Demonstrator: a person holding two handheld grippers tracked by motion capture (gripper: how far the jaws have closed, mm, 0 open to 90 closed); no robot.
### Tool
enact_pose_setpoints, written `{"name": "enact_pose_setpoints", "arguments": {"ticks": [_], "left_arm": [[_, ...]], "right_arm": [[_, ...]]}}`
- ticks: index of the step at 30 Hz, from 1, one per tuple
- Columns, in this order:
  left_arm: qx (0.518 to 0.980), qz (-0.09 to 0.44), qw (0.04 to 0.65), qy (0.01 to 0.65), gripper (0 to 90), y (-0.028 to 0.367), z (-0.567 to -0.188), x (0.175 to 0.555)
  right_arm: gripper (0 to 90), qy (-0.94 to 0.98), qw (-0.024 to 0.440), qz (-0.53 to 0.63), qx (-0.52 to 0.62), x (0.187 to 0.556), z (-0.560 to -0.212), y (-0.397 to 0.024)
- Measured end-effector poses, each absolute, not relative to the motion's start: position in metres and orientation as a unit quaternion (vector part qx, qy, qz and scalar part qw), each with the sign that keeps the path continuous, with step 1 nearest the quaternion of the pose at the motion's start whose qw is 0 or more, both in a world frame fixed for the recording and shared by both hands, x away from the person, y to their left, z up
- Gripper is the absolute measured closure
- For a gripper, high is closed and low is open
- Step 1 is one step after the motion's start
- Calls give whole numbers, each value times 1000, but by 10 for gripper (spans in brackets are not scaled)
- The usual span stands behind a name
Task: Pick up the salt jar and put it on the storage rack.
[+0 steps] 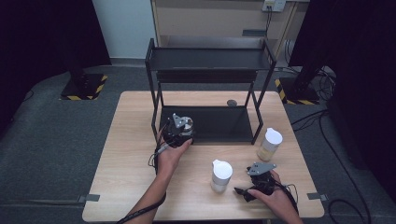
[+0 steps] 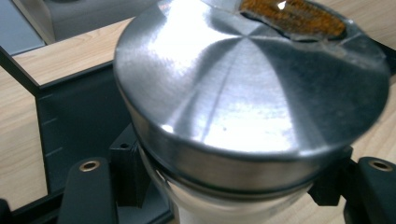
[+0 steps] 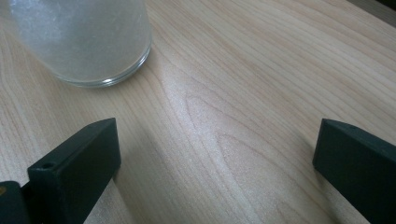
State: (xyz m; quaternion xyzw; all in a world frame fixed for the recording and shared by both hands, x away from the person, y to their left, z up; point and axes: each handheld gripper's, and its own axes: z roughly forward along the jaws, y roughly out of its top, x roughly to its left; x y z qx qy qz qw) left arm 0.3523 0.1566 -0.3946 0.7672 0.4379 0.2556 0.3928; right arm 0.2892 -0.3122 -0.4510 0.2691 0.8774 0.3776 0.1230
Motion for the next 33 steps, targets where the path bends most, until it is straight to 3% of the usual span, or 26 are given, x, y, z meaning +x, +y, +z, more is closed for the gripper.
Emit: {"name": "enact_pose_setpoints", "arguments": {"ticks": [33], "left_arm": [[762,257,382,456,300,150,-414,393]], "right_arm": [[13,877,124,377,272,285,-451,-313]]}}
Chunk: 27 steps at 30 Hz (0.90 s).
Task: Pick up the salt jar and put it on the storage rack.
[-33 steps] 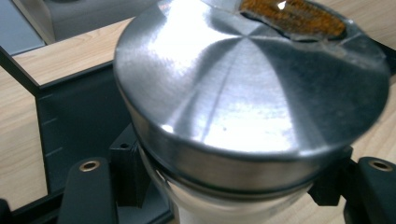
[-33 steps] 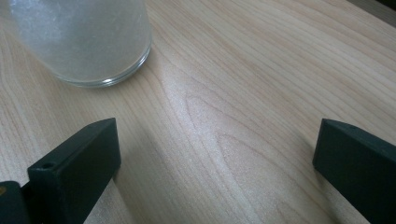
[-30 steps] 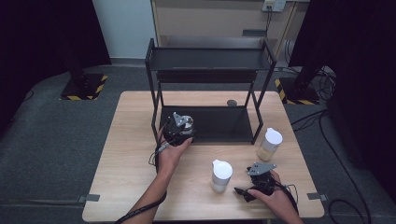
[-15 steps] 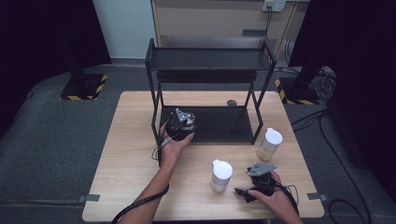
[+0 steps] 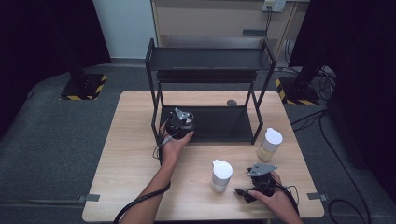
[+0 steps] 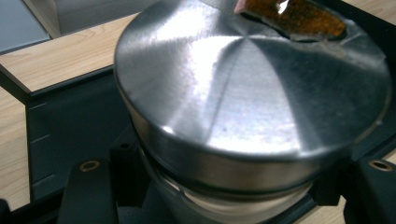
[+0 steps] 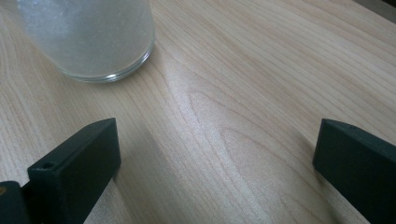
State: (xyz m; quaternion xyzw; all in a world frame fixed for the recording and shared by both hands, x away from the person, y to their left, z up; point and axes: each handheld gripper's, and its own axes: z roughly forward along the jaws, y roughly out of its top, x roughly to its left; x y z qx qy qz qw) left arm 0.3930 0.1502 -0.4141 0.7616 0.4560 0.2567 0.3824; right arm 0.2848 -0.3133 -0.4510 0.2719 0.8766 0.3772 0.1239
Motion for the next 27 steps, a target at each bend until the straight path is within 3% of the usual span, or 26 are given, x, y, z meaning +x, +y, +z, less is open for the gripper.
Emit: {"name": "enact_pose_setpoints", "arguments": {"ticks": [27], "left_arm": [[746,254,397,470,300,153,-428,398]], "right_arm": [[13,877,124,377,271,284,-451,-314]]}}
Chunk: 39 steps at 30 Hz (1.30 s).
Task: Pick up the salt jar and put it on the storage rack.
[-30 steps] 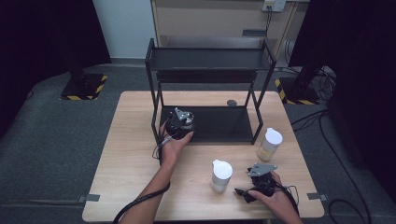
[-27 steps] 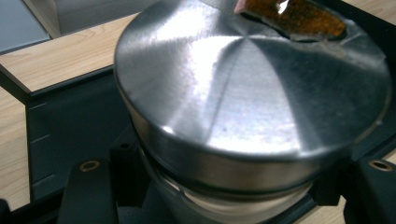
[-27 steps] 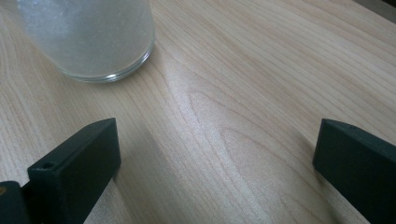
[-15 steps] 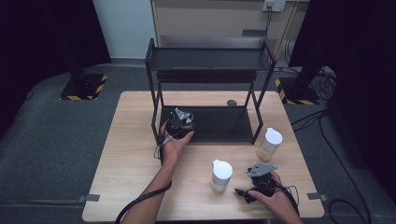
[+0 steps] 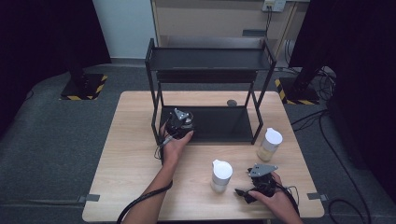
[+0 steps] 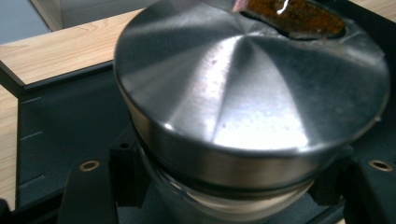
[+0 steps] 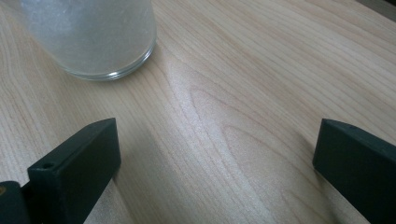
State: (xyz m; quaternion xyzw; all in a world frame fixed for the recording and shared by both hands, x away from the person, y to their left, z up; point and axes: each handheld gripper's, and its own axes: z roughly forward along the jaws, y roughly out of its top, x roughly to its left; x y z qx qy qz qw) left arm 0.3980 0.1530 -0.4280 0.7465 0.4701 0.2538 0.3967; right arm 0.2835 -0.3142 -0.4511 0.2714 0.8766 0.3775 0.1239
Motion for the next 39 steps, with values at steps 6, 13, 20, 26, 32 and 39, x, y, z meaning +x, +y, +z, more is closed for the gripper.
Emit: {"name": "enact_pose_setpoints", "arguments": {"ticks": [6,13,20,26,32,39], "left_arm": [[741,255,407,469,299,157,-433,396],[736,259,415,468,297,157,-438,394],[742,256,421,455,190,160,-439,396],[744,274,413,448,84,156,-440,389],[745,280,411,444,70,155,-438,387],[747,284,410,440,61,156,-435,384]], "right_arm": [[13,877,124,377,272,283,-451,-314],[13,877,124,377,272,283,-451,-314],[13,877,124,377,272,283,-451,-314],[13,877,124,377,272,283,-451,-314],[13,877,124,377,272,283,-451,-314],[13,877,124,377,271,283,-451,-314]]}}
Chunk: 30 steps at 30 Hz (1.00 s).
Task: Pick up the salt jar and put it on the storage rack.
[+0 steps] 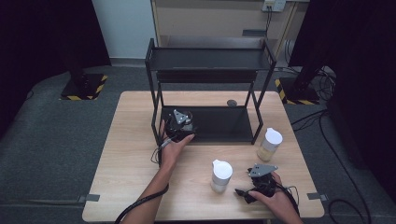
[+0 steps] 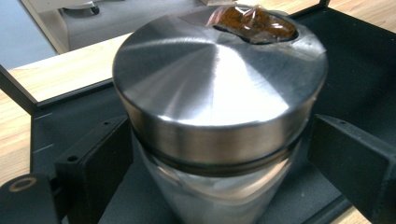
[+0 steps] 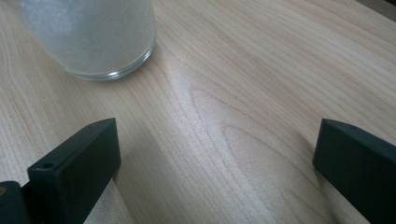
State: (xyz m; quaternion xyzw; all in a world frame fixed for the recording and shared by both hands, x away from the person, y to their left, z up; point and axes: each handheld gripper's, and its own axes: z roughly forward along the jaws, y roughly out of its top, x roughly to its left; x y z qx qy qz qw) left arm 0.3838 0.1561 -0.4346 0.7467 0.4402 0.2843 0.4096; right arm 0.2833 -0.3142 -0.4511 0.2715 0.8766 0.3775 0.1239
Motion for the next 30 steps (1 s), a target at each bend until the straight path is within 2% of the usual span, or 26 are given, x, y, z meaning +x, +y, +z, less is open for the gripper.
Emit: {"name": "enact_pose_setpoints", "arguments": {"ticks": [23,30], "left_arm": [[763,318,393,404,57,160,-437,346],[763,312,393,407,58,160,-441,330]], "right_arm": [[13,877,124,377,272,283,-451,-314],[13,877,124,378,272,283,-451,-314]]}}
